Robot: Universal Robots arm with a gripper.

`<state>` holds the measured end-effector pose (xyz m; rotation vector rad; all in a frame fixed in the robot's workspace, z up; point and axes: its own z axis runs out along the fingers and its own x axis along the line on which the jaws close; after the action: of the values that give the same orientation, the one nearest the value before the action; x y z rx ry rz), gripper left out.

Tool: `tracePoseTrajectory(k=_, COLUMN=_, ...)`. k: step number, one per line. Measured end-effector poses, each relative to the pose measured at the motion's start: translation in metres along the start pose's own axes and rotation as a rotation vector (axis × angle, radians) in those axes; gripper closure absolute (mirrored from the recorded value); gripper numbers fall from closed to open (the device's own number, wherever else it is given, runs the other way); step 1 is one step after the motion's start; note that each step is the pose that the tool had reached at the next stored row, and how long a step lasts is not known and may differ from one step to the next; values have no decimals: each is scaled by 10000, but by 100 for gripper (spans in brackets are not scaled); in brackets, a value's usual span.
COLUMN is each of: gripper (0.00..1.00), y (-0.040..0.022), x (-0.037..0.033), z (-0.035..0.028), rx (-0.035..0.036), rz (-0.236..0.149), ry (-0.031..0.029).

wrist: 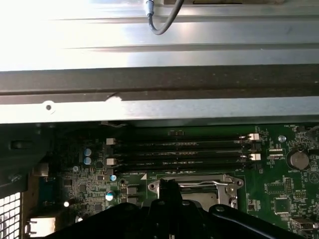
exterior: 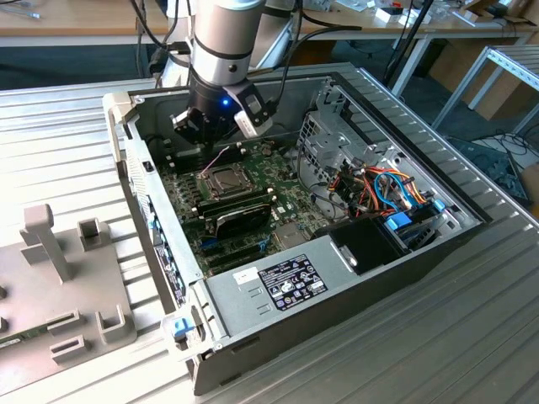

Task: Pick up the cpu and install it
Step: 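Install the first cpu locking lever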

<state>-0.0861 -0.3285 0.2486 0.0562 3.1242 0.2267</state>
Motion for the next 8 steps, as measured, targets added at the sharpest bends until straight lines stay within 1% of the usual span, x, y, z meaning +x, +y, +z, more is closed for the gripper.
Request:
tracePoseTrajectory(k=2, gripper=89, y=0, x=-28, z=0, rx=-21, rz=0, ry=0)
tracePoseTrajectory(k=3, gripper=89, y=1, x=-40, z=1, rx=-47, rz=1, ry=0)
tracePoseTrajectory(k=5, gripper=89, y=1, x=-65, z=2, rx=-77, rz=0, ry=2)
tracePoseTrajectory(k=8, gripper=89, y=1, x=-80, z=14, rx=-91, rz=0, ry=2)
